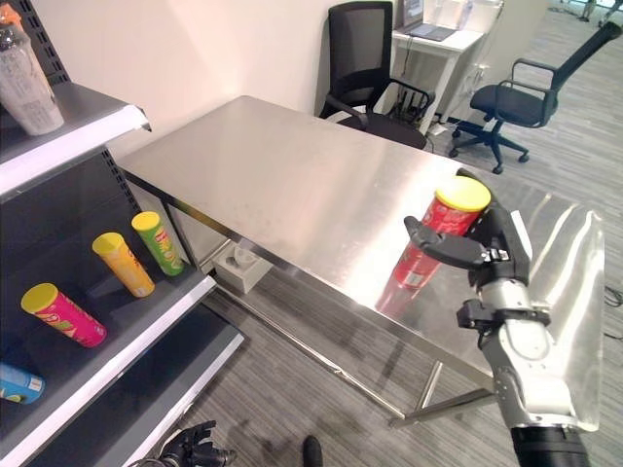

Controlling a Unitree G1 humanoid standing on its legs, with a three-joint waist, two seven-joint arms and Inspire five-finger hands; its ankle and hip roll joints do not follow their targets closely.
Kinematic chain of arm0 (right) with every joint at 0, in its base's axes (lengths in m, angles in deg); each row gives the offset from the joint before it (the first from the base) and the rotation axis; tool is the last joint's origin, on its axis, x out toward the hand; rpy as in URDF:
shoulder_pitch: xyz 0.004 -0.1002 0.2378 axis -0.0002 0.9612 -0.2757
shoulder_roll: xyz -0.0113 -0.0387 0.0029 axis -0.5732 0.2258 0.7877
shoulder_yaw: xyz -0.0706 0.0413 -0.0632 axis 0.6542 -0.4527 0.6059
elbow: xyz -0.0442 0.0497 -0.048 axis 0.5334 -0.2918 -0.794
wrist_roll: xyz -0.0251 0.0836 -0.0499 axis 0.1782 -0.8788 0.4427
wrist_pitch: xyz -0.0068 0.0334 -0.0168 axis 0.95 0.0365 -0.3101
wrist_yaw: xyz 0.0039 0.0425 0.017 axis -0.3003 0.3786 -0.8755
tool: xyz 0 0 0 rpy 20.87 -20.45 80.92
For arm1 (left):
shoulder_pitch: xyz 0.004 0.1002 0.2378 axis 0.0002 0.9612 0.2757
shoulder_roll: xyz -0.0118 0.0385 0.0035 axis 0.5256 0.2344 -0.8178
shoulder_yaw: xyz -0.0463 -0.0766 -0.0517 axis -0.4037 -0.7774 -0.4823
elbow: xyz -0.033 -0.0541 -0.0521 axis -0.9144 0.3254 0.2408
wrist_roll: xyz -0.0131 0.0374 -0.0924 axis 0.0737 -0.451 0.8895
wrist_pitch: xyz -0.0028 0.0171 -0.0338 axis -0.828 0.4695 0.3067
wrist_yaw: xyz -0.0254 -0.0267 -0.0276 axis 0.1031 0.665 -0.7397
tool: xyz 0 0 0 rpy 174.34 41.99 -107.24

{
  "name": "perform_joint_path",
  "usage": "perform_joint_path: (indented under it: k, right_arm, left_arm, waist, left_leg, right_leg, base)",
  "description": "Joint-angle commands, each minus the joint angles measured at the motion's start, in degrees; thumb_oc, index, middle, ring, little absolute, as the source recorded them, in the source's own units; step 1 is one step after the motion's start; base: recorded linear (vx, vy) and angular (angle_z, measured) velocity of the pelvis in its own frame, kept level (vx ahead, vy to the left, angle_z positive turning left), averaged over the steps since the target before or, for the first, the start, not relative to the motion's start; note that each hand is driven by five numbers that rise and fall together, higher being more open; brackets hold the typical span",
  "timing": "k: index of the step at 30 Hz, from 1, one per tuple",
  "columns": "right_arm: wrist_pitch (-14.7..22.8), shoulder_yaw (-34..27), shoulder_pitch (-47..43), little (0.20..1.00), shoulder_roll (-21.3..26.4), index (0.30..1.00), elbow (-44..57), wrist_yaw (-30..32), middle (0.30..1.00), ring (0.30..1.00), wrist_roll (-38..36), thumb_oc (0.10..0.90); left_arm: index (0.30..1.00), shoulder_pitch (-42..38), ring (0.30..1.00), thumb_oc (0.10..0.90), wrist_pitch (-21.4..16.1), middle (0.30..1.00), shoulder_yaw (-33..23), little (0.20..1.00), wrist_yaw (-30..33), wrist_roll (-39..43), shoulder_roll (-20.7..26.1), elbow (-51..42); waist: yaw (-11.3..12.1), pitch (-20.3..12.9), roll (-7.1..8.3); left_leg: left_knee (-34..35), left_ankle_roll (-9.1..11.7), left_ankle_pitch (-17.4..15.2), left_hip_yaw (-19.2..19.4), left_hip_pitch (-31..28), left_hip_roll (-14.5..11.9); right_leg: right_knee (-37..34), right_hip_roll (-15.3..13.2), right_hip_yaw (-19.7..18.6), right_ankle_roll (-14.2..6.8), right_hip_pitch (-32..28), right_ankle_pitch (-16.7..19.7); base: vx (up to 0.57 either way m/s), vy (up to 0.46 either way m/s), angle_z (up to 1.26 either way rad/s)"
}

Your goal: Put the goods on the table back onto the shelves and tidy them up.

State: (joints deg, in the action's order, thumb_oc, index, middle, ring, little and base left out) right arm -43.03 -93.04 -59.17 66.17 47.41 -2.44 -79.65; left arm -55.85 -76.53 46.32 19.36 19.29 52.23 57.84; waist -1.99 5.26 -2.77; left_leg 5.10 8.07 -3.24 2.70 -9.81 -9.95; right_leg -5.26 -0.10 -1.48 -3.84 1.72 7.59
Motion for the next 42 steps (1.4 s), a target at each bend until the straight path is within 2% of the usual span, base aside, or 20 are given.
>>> perform_joint_path:
  k: [1,2,3,4,5,10,23,26,28,29,30,32,33,36,37,39,40,42]
  right_arm:
    - [4.0,-2.7,-7.5,0.9,4.1,0.9,-0.7,-1.0,0.9,0.9,-2.2,0.8]
    - [4.0,-2.4,-7.7,0.9,4.0,0.9,-0.8,-1.0,0.9,0.9,-2.3,0.8]
    - [4.1,-2.4,-8.1,0.571,4.0,0.571,-1.2,-1.0,0.571,0.571,-2.5,0.58]
    - [4.1,-2.4,-8.1,0.571,4.1,0.571,-1.2,-1.0,0.571,0.571,-2.5,0.58]
    - [4.1,-2.3,-8.3,0.3,3.9,0.3,-1.6,-0.8,0.3,0.3,-2.6,0.4]
    - [4.3,-2.7,-8.3,0.3,3.5,0.3,-2.0,-0.3,0.3,0.3,-2.4,0.4]
    - [6.0,-7.2,-6.2,0.3,-0.9,0.3,1.1,4.5,0.3,0.3,5.2,0.4]
    - [7.0,-8.8,-5.6,0.3,-2.9,0.3,4.7,7.5,0.3,0.3,10.1,0.4]
    - [7.1,-9.8,-5.0,0.3,-4.3,0.3,8.5,9.7,0.3,0.3,15.5,0.4]
    - [7.5,-10.4,-4.3,0.3,-5.9,0.3,12.3,11.7,0.3,0.3,21.2,0.4]
    - [7.3,-10.5,-4.1,0.3,-6.1,0.3,12.7,11.9,0.3,0.3,21.5,0.4]
    - [8.0,-9.9,-3.3,0.3,-10.4,0.3,18.7,15.0,0.3,0.3,28.5,0.4]
    - [7.8,-9.8,-3.2,0.3,-10.7,0.3,19.1,15.1,0.3,0.3,28.8,0.4]
    - [8.3,-7.7,-2.1,0.3,-14.3,0.3,24.6,18.0,0.3,0.3,36.4,0.4]
    - [9.1,-3.0,-1.0,0.3,-18.2,0.3,28.3,20.4,0.3,0.3,39.3,0.4]
    - [9.1,-0.7,-0.4,0.3,-19.5,0.3,29.6,20.8,0.3,0.3,40.6,0.4]
    - [9.7,2.2,0.1,0.3,-20.6,0.3,30.6,21.6,0.3,0.3,41.2,0.4]
    - [11.4,12.9,2.9,0.3,-19.9,0.3,31.7,22.8,0.3,0.3,44.5,0.4]
  left_arm:
    - [0.9,1.1,0.9,0.8,-0.9,0.9,3.3,0.9,0.0,0.1,3.1,0.2]
    - [0.9,1.1,0.9,0.8,-0.9,0.9,3.2,0.9,0.0,0.1,3.1,0.3]
    - [0.9,1.2,0.9,0.8,-1.0,0.9,3.1,0.9,0.1,0.3,3.1,0.3]
    - [0.9,1.2,0.9,0.8,-1.0,0.9,3.1,0.9,0.1,0.4,3.1,0.3]
    - [0.9,1.2,0.9,0.8,-1.0,0.9,3.0,0.9,0.2,0.6,3.2,0.2]
    - [0.9,1.3,0.9,0.8,-0.9,0.9,2.6,0.9,0.3,0.8,3.2,0.4]
    - [0.9,1.3,0.9,0.8,-0.9,0.9,1.5,0.9,1.2,0.4,3.5,-0.3]
    - [0.9,0.8,0.9,0.8,-0.9,0.9,1.3,0.9,1.8,0.0,3.2,-0.3]
    - [0.9,0.4,0.9,0.8,-0.9,0.9,1.2,0.9,2.4,-0.6,2.9,-0.4]
    - [0.9,-0.2,0.9,0.8,-1.0,0.9,0.9,0.9,3.1,-1.6,2.5,-0.3]
    - [0.9,-0.2,0.9,0.8,-1.0,0.9,0.9,0.9,3.2,-1.6,2.5,-0.3]
    - [0.9,-0.7,0.9,0.8,-1.0,0.9,1.2,0.9,4.2,-3.0,1.9,0.5]
    - [0.9,-0.7,0.9,0.8,-1.0,0.9,1.2,0.9,4.3,-3.1,1.9,0.5]
    - [0.9,-1.0,0.9,0.8,-1.2,0.9,1.2,0.9,5.7,-3.9,1.3,1.1]
    - [0.9,-0.8,0.9,0.8,-1.4,0.9,2.0,0.9,7.1,-3.7,0.9,0.6]
    - [0.9,-0.5,0.9,0.8,-1.3,0.9,2.1,0.9,7.8,-3.6,0.8,0.3]
    - [0.9,-0.4,0.9,0.8,-1.5,0.9,2.4,0.9,8.6,-3.2,0.6,0.2]
    - [0.9,0.8,0.9,0.8,-2.2,0.9,2.6,0.9,11.3,-2.3,0.1,0.0]
  waist:
    - [2.3,-4.6,3.84]
    - [2.3,-4.6,3.86]
    - [2.5,-4.6,3.9]
    - [2.5,-4.6,3.9]
    - [2.6,-4.7,3.96]
    - [2.8,-4.6,4.0]
    - [2.6,-4.6,3.57]
    - [2.3,-4.6,3.2]
    - [2.1,-4.4,2.96]
    - [1.8,-4.3,2.54]
    - [1.8,-4.3,2.58]
    - [1.4,-4.2,1.97]
    - [1.4,-4.2,2.04]
    - [1.1,-4.0,1.43]
    - [0.9,-3.7,0.75]
    - [0.8,-3.6,0.54]
    - [0.7,-3.4,0.27]
    - [0.9,-2.3,-0.48]
  left_leg:
    - [-0.2,0.0,2.6,6.7,-1.3,0.8]
    - [-0.2,0.0,2.6,6.7,-1.3,0.8]
    - [-0.2,-0.1,2.6,6.7,-1.3,0.8]
    - [-0.2,-0.1,2.6,6.7,-1.3,0.8]
    - [-0.2,-0.1,2.5,6.6,-1.4,0.8]
    - [-0.1,-0.1,2.4,6.4,-1.5,0.9]
    - [-0.2,-0.7,1.6,6.4,-2.1,1.1]
    - [-0.3,-0.9,1.5,6.4,-2.2,1.1]
    - [-0.3,-1.0,1.4,6.5,-2.2,1.1]
    - [-0.4,-1.1,1.3,6.6,-2.2,1.1]
    - [-0.4,-1.1,1.3,6.6,-2.2,1.1]
    - [-0.5,-1.2,1.2,6.8,-2.3,1.1]
    - [-0.6,-1.2,1.2,6.8,-2.3,1.1]
    - [-1.0,-1.3,1.1,7.1,-2.2,1.1]
    - [-1.6,-1.4,1.4,7.2,-2.1,1.0]
    - [-2.0,-1.4,1.5,7.2,-2.1,0.9]
    - [-2.4,-1.4,1.8,7.3,-2.0,0.8]
    - [-4.0,-1.0,3.0,7.5,-1.1,-0.1]
  right_leg:
    - [8.1,-1.2,-2.3,-1.6,-0.5,-10.5]
    - [8.1,-1.2,-2.3,-1.6,-0.5,-10.5]
    - [8.0,-1.3,-2.2,-1.5,-0.6,-10.5]
    - [8.0,-1.3,-2.2,-1.5,-0.6,-10.5]
    - [8.0,-1.4,-2.2,-1.6,-0.7,-10.5]
    - [7.9,-1.5,-2.1,-1.6,-1.0,-10.6]
    - [7.9,-1.4,-2.6,-1.6,-1.3,-10.7]
    - [8.1,-1.3,-2.9,-1.6,-1.3,-10.8]
    - [8.2,-1.2,-3.1,-1.6,-1.2,-10.9]
    - [8.4,-1.2,-3.2,-1.6,-1.0,-11.0]
    - [8.5,-1.1,-3.2,-1.6,-1.0,-11.1]
    - [8.8,-1.1,-3.5,-1.6,-0.8,-11.2]
    - [8.8,-1.0,-3.5,-1.6,-0.8,-11.2]
    - [9.3,-0.9,-3.8,-1.5,-0.6,-11.4]
    - [9.7,-0.7,-4.1,-1.4,-0.4,-11.4]
    - [10.0,-0.6,-4.2,-1.3,-0.3,-11.5]
    - [10.3,-0.5,-4.4,-1.2,-0.1,-11.5]
    - [11.0,0.1,-4.6,-0.7,0.2,-11.9]
  base:
    - [0.0,0.0,0.0]
    - [0.0,0.0,0.0]
    - [0.0,0.0,0.0]
    - [0.0,0.0,0.0]
    - [0.0,0.0,0.0]
    - [0.0,0.0,0.0]
    - [0.0,0.0,0.0]
    - [0.0,0.0,0.0]
    - [-0.02,-0.017,-0.03]
    - [0.0,0.0,0.0]
    - [0.0,0.0,0.0]
    - [-0.03,-0.019,-0.04]
    - [-0.03,-0.024,-0.07]
    - [-0.04,-0.029,-0.07]
    - [-0.07,-0.034,-0.06]
    - [-0.06,-0.03,-0.09]
    - [-0.08,-0.05,-0.13]
    - [-0.12,-0.087,-0.16]
